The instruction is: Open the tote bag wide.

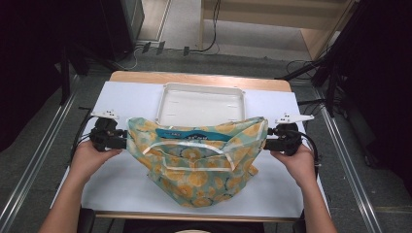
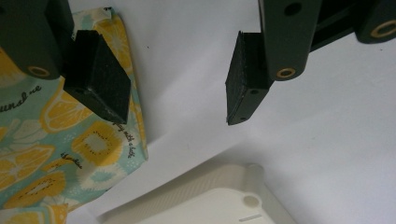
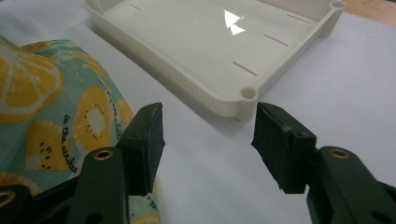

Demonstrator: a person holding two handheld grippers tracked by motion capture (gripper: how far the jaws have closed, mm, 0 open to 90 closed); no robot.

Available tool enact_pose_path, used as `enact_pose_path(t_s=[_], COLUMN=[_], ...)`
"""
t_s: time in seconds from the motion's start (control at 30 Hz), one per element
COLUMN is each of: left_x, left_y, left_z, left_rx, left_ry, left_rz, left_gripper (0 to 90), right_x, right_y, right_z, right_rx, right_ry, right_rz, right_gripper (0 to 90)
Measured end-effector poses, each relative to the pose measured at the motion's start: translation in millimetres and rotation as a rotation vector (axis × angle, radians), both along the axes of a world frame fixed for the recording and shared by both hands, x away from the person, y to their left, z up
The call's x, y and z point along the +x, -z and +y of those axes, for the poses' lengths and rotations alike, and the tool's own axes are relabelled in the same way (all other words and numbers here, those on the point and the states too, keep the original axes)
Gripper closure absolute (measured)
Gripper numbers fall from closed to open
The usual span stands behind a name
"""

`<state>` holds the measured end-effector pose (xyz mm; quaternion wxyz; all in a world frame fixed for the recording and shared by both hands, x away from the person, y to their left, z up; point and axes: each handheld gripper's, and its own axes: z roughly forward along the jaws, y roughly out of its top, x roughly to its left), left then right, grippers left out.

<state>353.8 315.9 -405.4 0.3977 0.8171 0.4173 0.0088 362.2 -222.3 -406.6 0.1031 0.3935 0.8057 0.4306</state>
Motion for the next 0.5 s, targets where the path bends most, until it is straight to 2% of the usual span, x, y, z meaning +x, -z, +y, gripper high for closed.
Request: enact_pose_path(t_s=[0.5], left_x=[-5.6], left_y=[-3.2], left_z=[2.7], left_rx=[0.009], left_ry=[0.006], left_rz=[-0.009], left_gripper=[41.4], right_x=[1.2], right_y=[-5.7], right_z=[0.6], right_rx=[0.010], right_ry=[-0.027], right_rz=[0.007], right_gripper=[47.7])
